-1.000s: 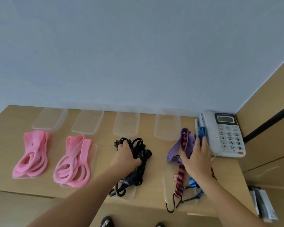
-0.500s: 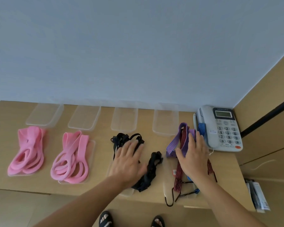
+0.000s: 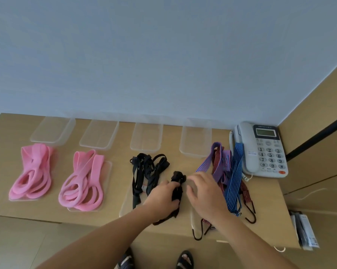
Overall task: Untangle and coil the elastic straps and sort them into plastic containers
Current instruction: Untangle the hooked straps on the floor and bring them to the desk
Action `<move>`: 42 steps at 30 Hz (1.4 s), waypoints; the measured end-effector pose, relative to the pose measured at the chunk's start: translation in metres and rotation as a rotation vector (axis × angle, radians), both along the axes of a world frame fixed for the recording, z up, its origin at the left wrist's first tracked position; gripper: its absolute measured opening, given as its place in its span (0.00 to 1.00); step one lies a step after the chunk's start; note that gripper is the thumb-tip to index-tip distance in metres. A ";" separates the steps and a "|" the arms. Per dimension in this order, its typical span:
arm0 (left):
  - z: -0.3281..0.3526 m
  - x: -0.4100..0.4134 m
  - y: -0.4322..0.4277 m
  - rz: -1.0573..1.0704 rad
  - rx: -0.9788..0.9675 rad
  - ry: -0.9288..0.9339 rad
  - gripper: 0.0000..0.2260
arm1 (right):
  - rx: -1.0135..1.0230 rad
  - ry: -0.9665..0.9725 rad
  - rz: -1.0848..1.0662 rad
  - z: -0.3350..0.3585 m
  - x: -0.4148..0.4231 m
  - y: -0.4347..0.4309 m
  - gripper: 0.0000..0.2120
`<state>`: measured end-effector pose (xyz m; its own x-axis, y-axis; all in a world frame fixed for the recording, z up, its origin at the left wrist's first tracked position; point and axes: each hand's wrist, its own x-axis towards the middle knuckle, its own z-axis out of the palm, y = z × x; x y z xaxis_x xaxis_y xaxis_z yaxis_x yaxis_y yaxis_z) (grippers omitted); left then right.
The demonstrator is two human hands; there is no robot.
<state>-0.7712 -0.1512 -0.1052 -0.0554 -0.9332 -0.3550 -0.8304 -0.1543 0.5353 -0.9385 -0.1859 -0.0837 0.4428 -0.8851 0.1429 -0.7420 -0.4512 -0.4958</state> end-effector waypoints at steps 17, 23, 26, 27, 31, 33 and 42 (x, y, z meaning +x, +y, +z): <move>0.023 0.065 -0.009 0.411 -0.130 0.155 0.28 | 1.006 -0.615 -0.244 0.000 0.090 -0.007 0.08; 0.007 0.073 0.002 0.106 -0.089 -0.199 0.32 | 0.665 -0.147 -0.238 -0.021 0.088 -0.005 0.12; 0.004 0.074 0.009 -0.004 -0.142 -0.297 0.34 | 0.564 -0.115 -0.279 -0.022 0.082 -0.002 0.26; 0.003 0.074 0.011 0.003 -0.180 -0.274 0.33 | 0.522 -0.143 -0.276 -0.021 0.081 -0.001 0.27; 0.002 0.078 0.010 0.071 -0.271 -0.310 0.31 | 0.488 -0.114 -0.142 -0.020 0.084 -0.003 0.23; -0.003 0.082 0.013 0.040 -0.165 -0.353 0.32 | 0.520 -0.044 -0.103 -0.022 0.085 -0.004 0.23; 0.007 0.082 0.008 -0.006 0.115 -0.178 0.30 | 0.565 -0.014 -0.022 -0.021 0.087 -0.003 0.29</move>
<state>-0.6890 -0.1432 -0.0986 0.0126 -0.8858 -0.4638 -0.9114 -0.2010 0.3590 -0.8520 -0.1893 -0.1044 0.4253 -0.8345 -0.3503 -0.7396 -0.0974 -0.6660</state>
